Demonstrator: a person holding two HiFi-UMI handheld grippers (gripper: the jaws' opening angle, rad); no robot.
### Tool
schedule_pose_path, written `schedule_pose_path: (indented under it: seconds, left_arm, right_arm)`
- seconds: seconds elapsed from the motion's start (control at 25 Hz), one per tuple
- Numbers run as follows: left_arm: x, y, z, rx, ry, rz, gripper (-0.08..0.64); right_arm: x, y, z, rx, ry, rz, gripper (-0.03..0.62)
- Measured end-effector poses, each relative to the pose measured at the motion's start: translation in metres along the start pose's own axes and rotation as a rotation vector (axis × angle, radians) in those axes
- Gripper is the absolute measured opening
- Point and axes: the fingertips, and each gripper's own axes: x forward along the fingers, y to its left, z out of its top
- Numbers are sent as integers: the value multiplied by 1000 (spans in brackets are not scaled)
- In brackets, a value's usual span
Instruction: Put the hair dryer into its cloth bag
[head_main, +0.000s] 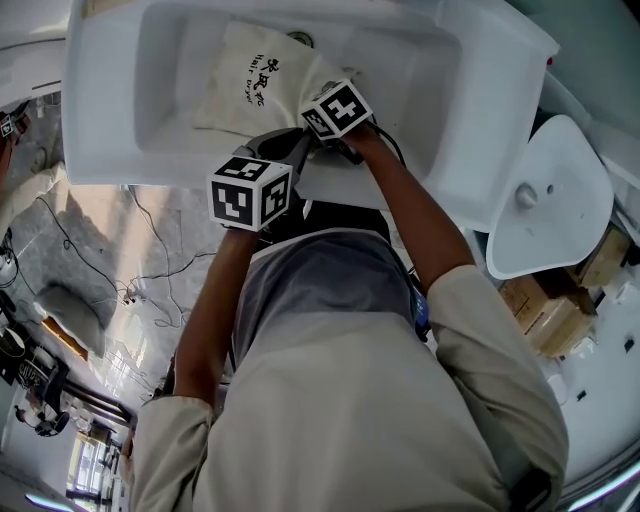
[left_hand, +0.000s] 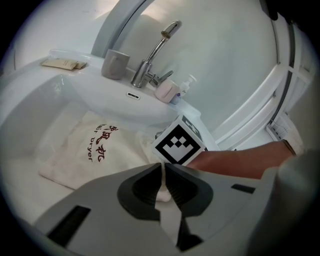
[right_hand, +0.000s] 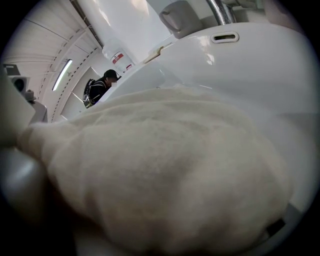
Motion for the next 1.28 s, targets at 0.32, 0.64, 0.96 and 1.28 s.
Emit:
schedule_pose_path:
  seconds: [0.32, 0.64, 0.96, 1.28]
  left_arm:
    - [-8, 2, 0, -129, -65, -39, 31]
    - [-9, 0, 1, -134, -83, -49, 31]
    - [-8, -10, -1, -125, -77, -72, 31]
    - [-10, -14, 4, -134, -96, -83, 31]
  right_arm:
    - [-2, 0, -3, 52, -8, 6, 259]
    - [-8, -1, -4, 76, -19, -4, 270]
    - [-24, 0, -3, 75, -55, -3, 279]
    - [-34, -5, -10, 91, -50, -25, 278]
